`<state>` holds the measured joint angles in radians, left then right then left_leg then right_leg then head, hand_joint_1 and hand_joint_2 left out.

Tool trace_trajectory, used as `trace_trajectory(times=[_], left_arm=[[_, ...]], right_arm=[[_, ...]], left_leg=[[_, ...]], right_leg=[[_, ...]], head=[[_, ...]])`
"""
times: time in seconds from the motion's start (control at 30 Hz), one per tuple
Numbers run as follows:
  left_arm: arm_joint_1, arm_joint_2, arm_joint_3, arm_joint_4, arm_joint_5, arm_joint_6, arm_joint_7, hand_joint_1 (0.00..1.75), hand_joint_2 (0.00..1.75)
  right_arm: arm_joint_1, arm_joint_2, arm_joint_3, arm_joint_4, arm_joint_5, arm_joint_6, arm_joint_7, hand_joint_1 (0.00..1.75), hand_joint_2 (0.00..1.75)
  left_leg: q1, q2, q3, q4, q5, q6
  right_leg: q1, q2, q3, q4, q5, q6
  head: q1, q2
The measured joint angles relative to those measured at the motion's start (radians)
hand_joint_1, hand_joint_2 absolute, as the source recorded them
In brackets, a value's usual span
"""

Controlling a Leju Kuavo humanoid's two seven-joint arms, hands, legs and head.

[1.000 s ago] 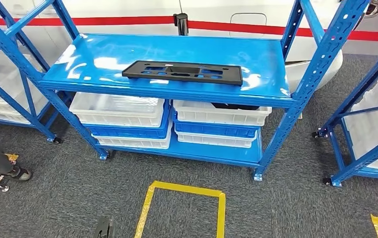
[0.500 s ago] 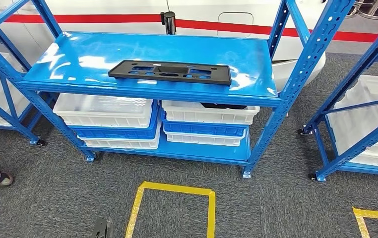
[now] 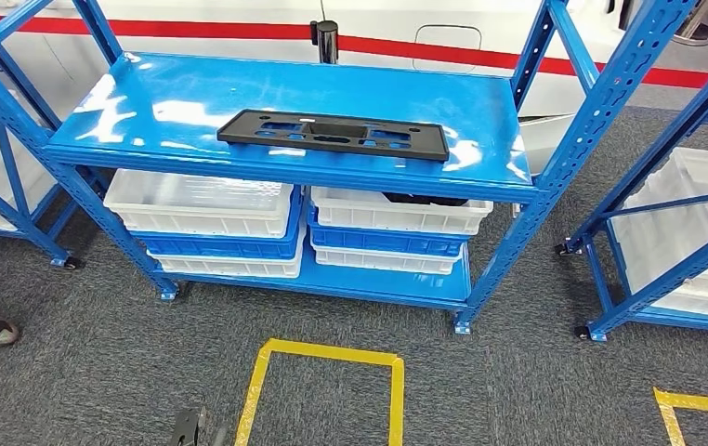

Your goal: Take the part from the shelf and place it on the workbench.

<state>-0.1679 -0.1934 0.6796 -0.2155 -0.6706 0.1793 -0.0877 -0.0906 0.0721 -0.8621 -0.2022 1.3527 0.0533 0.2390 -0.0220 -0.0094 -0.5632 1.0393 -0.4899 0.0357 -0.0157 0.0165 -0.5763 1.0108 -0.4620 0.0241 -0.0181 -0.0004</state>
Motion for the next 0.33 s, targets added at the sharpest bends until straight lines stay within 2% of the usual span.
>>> trace_trajectory(times=[0.33], left_arm=[[0.0,-0.001,0.004,0.0,0.0,0.0,0.0,0.0,1.75]], right_arm=[[0.0,0.0,0.0,0.0,-0.001,-0.002,0.001,0.0,1.75]], left_leg=[[-0.003,0.0,0.0,0.0,0.0,0.005]], right_leg=[[-0.004,0.0,0.0,-0.001,0.001,0.001]], head=[[0.0,0.0]])
